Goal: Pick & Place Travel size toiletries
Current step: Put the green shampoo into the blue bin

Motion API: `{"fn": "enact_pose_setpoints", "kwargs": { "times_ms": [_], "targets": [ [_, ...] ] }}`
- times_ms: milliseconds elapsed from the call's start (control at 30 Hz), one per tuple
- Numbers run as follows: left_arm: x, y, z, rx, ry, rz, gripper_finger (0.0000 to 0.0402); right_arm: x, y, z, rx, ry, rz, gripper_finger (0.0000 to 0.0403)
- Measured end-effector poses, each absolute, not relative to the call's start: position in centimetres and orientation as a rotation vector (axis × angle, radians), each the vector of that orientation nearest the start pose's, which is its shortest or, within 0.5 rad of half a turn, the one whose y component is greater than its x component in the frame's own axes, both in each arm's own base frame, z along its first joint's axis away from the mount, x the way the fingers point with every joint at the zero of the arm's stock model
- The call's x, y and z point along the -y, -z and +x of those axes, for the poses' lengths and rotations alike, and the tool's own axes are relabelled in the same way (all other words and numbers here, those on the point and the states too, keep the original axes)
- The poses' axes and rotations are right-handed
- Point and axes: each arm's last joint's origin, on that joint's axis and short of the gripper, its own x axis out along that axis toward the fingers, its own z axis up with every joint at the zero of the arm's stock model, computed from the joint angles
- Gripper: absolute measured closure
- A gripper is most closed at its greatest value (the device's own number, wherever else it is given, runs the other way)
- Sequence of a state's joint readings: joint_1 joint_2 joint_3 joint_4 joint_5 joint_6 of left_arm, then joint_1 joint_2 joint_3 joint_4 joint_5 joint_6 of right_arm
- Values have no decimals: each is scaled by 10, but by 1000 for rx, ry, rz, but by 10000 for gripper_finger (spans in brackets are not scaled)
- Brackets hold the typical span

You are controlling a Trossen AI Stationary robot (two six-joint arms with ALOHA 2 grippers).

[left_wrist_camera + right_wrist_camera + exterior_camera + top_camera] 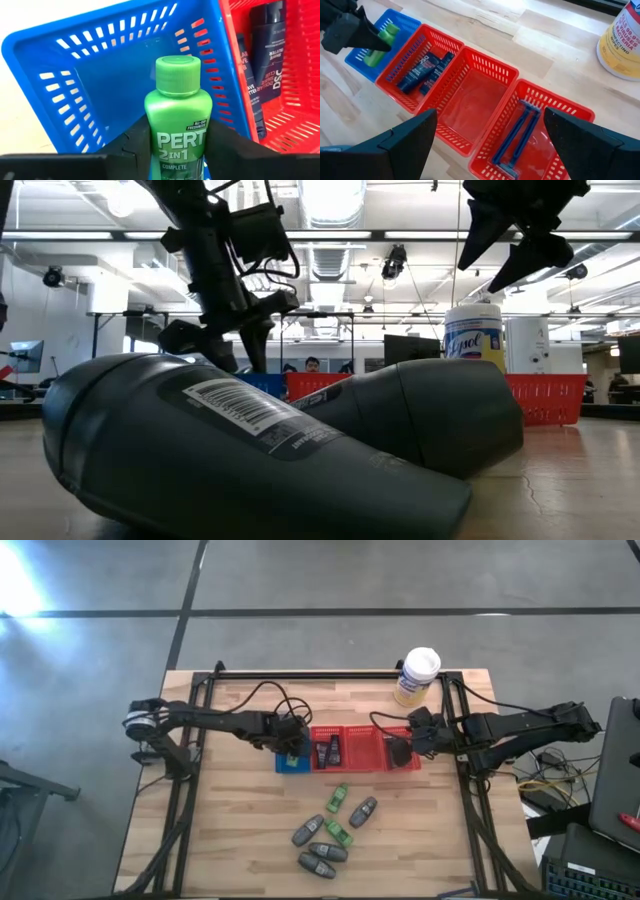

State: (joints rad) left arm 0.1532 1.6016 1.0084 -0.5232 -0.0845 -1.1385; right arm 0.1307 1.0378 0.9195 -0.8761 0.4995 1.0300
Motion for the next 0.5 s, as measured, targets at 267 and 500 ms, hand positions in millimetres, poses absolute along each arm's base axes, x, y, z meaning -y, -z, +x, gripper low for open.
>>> {"fn": "enact_pose_setpoints", "kwargs": {
  "times_ms": [267,500],
  "targets": [
    [-48,-193,303,-883,-810,-1066,178,-11,-283,187,-664,780,647,39],
    [-39,-203,305,-887,-737,-1002,140,-11,-283,187,-665,777,649,39]
  ]
}}
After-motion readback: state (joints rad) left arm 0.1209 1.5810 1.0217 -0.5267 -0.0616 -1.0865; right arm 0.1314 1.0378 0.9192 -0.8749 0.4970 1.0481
